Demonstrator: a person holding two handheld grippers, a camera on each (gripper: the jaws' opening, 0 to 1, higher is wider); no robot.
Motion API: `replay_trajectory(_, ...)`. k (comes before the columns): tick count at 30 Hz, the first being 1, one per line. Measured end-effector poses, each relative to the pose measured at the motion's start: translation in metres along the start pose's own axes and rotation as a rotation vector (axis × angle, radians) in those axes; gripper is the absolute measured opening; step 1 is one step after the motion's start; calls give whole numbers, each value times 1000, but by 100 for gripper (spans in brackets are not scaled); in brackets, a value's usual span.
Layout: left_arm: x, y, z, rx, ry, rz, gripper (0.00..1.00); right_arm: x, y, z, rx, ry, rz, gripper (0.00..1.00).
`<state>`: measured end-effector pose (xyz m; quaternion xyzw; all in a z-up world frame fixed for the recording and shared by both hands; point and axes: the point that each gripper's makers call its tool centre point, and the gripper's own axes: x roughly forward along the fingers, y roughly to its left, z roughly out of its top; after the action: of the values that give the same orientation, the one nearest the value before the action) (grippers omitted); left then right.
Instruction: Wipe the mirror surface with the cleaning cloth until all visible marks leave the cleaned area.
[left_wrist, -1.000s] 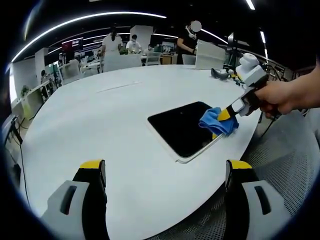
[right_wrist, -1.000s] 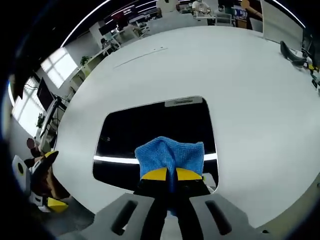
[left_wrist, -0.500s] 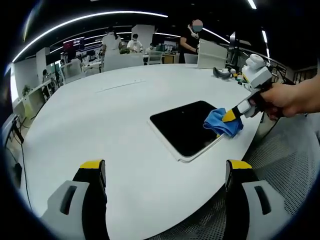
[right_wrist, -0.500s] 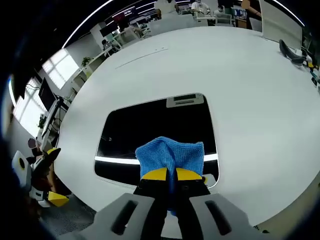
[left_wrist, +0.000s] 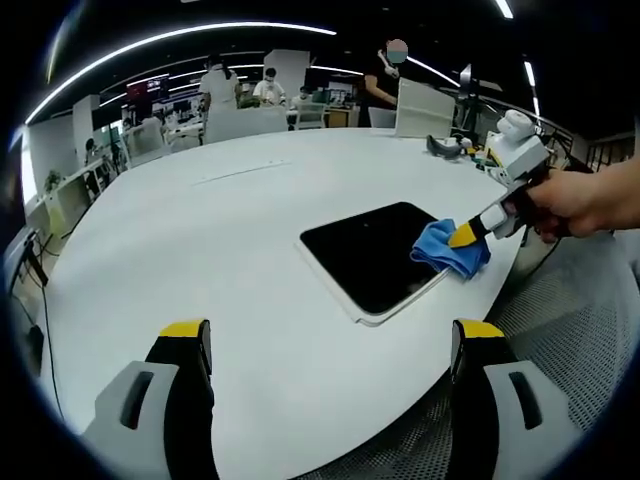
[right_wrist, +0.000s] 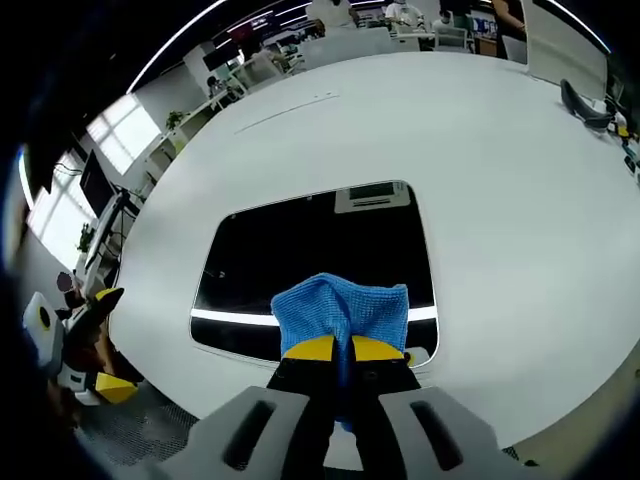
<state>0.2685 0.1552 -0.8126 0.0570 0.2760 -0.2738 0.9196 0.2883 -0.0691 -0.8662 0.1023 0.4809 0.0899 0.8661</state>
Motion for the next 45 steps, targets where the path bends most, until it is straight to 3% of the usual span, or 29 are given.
replay_trajectory(12, 0, -1, 0, 1, 0, -4, 99, -1, -1, -1, -20, 13, -1, 0)
replay_trajectory(25, 0, 1, 0, -5, -1, 4, 99, -7, -30, 4, 9, 9, -20, 0)
replay_trajectory(39, 0, 0, 2, -7, -11, 2, 99, -13, -47, 4, 35, 14, -42, 0)
replay_trajectory(45, 0, -1, 1, -4, -8, -5, 99, -11, -45, 5, 49, 8, -47, 0)
